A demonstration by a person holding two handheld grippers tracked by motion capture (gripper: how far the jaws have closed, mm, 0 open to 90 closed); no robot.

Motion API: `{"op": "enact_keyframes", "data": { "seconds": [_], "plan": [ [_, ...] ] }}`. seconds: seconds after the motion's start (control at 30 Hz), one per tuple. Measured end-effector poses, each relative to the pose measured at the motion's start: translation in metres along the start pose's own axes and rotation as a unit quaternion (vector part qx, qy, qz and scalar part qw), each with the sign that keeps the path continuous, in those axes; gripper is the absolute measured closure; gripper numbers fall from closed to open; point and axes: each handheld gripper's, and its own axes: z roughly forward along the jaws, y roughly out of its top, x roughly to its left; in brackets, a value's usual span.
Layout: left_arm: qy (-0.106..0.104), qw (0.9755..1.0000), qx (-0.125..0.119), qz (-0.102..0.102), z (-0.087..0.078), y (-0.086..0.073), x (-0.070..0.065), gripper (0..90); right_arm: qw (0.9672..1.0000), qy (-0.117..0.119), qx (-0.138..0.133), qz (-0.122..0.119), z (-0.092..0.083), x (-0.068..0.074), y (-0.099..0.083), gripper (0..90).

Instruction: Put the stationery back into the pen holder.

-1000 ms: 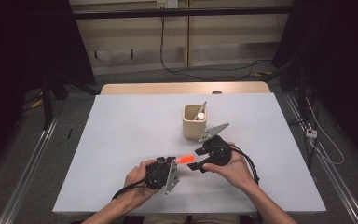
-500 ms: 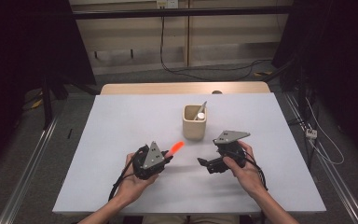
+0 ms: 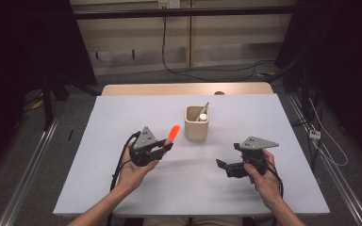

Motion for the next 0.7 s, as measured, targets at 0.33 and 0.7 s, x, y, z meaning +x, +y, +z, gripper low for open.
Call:
{"op": "enact_keyframes", "data": {
  "seconds": [0.33, 0.7],
  "plan": [
    [0.023, 0.9993, -0.02, -0.019, 0.001, 0.036, 0.017, 77.1, 0.9996, -0.026, -0.01, 0.012, -0.013, -0.005, -0.016, 8.6],
    [0.047, 0.998, -0.029, -0.028, 0.026, 0.054, 0.022, 77.2, 0.9979, -0.058, -0.02, 0.02, -0.027, -0.008, -0.035, 9.0]
  ]
}}
